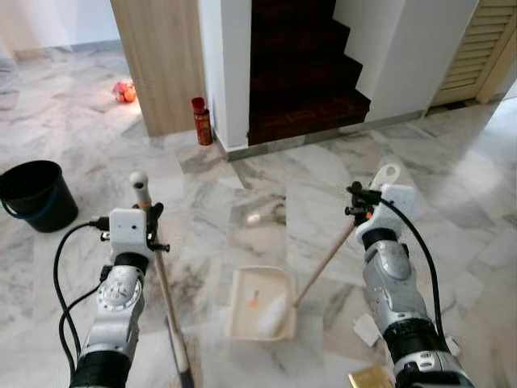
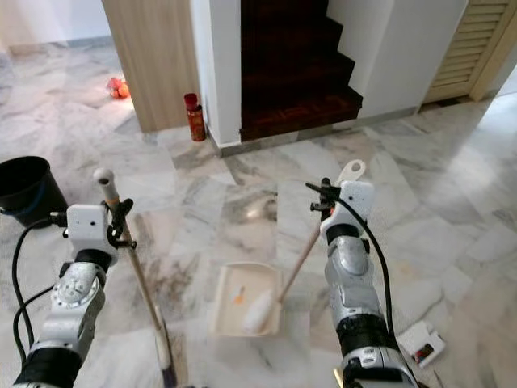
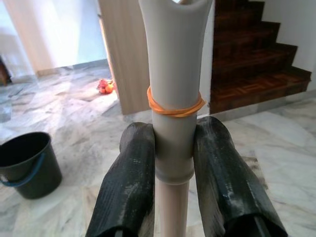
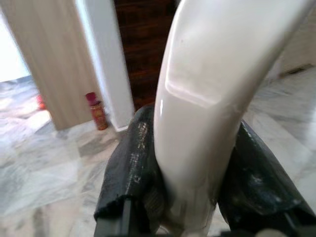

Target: Sweep floor

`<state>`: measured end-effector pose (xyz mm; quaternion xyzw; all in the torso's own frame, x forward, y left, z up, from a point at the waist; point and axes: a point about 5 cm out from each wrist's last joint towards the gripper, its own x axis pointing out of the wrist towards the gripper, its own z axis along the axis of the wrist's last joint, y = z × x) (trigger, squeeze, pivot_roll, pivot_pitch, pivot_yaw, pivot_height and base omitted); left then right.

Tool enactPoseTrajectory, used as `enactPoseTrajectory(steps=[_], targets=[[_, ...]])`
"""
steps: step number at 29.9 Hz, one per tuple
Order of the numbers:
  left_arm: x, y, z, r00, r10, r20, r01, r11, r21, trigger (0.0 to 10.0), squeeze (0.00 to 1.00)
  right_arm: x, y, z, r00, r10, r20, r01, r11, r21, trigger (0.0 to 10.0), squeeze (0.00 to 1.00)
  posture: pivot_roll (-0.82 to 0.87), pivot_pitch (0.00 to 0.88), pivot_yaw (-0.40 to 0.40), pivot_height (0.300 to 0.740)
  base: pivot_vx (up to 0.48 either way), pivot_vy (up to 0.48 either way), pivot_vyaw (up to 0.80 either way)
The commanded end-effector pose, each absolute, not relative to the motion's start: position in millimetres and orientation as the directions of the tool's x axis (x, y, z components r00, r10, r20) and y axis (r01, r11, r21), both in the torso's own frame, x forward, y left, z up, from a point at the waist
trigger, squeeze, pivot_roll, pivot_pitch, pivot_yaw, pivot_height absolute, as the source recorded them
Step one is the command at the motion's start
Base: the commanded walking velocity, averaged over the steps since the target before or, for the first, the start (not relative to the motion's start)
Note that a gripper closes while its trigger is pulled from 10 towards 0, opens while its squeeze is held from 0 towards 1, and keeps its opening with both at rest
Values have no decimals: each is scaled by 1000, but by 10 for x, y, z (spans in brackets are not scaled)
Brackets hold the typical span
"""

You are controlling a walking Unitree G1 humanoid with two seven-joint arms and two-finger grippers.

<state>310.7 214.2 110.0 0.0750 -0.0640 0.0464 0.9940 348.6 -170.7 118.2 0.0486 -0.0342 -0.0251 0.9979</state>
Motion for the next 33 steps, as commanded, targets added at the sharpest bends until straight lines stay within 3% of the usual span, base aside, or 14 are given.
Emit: enactPoseTrajectory(steps=[1,30,33], targets=[[3140,2118,1232,979,69,190,-99,983,155,10000,0,3510,-1764,1273,993,-69,98,59,993,98,10000,0,18,0,-12,740,0,326,0],[3125,2096,1219,980,67,187,-95,984,148,10000,0,3502,-1749,1259,994,-50,96,43,996,77,10000,0,21,0,-18,740,0,326,0],[3129,2098,1221,980,65,185,-94,984,150,10000,0,3505,-1729,1278,993,-41,108,34,997,71,10000,0,21,0,-15,740,0,315,658]])
